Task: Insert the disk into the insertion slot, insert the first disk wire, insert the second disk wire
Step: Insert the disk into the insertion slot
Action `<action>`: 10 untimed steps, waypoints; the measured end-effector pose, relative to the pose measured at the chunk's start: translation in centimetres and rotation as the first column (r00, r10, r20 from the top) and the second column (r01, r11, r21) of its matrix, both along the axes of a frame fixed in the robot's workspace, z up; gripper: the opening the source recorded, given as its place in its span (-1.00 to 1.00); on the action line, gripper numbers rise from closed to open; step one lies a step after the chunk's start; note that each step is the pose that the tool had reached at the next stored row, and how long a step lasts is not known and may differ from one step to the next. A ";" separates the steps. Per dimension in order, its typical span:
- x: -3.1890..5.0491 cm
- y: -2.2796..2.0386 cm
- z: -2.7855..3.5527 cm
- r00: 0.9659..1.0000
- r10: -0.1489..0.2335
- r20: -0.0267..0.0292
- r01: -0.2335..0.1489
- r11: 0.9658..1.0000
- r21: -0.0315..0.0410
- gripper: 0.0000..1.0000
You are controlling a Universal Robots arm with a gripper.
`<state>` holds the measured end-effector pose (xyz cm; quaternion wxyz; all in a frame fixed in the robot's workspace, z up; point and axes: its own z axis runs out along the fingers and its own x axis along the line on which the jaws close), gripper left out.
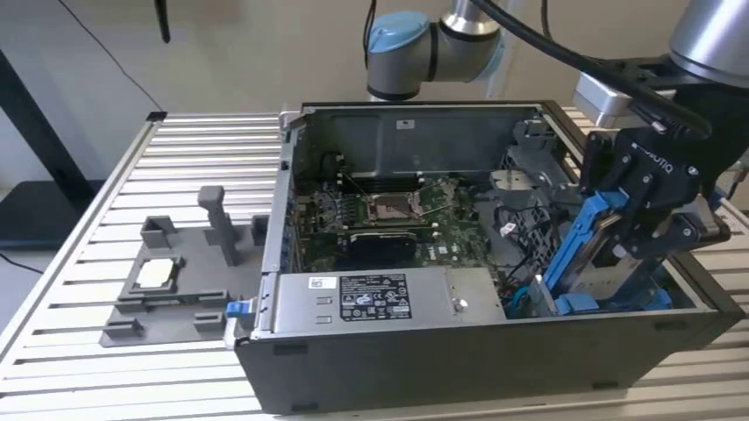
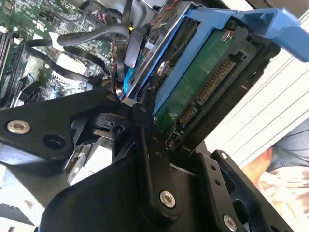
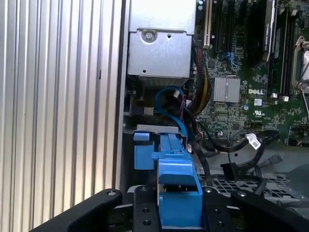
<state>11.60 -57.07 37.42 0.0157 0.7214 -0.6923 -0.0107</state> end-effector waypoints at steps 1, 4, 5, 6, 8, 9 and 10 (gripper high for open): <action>0.00 0.03 -0.19 1.000 0.000 0.000 0.000 1.000 0.000 -0.35; -0.01 0.11 -0.48 1.000 0.000 0.000 0.000 1.000 0.012 -0.35; -0.02 0.14 -0.55 1.000 0.000 0.000 0.000 1.000 0.019 -0.35; -0.02 0.17 -0.64 1.000 0.000 0.000 0.000 1.000 0.029 -0.35; -0.01 0.18 -0.74 1.000 0.000 0.000 0.000 0.999 0.032 -0.35; 0.00 0.18 -0.74 1.000 0.000 0.000 0.000 0.999 0.032 -0.35; 0.00 0.18 -0.74 1.000 0.000 0.000 0.000 0.999 0.032 -0.35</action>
